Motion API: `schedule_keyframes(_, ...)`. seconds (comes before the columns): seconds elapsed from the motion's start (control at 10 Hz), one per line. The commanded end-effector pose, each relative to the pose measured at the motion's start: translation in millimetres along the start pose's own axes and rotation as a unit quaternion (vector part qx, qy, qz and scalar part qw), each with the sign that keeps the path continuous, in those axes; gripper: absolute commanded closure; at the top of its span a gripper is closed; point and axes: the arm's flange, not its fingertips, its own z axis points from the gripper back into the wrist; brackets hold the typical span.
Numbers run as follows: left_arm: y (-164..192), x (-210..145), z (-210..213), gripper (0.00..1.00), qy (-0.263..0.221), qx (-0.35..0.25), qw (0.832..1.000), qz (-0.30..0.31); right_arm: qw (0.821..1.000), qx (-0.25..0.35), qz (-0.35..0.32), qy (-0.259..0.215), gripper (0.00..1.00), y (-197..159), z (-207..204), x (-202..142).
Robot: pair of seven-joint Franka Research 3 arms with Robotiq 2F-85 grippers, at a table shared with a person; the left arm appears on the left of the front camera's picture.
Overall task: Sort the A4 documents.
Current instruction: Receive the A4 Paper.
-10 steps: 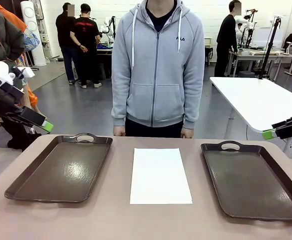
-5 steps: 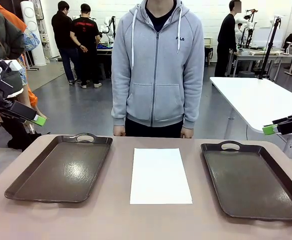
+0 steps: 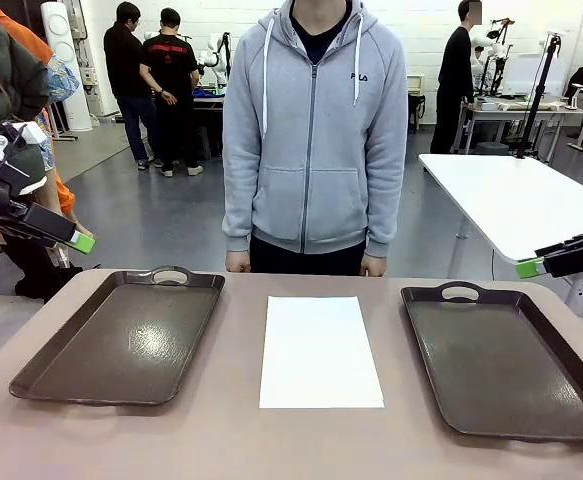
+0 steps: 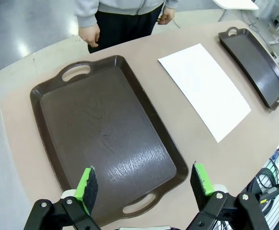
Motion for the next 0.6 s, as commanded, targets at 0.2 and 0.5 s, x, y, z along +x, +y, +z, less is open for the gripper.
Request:
schedule_keyframes(0.2,0,0,-1,0.0,-0.002,-0.005,1.0,-0.001,1.0,0.001,-0.001,0.0,0.0,0,-1,1)
schedule_keyframes(0.5,0,0,-1,0.0,-0.002,-0.005,1.0,-0.001,1.0,0.001,-0.001,0.0,0.0,0,-1,1)
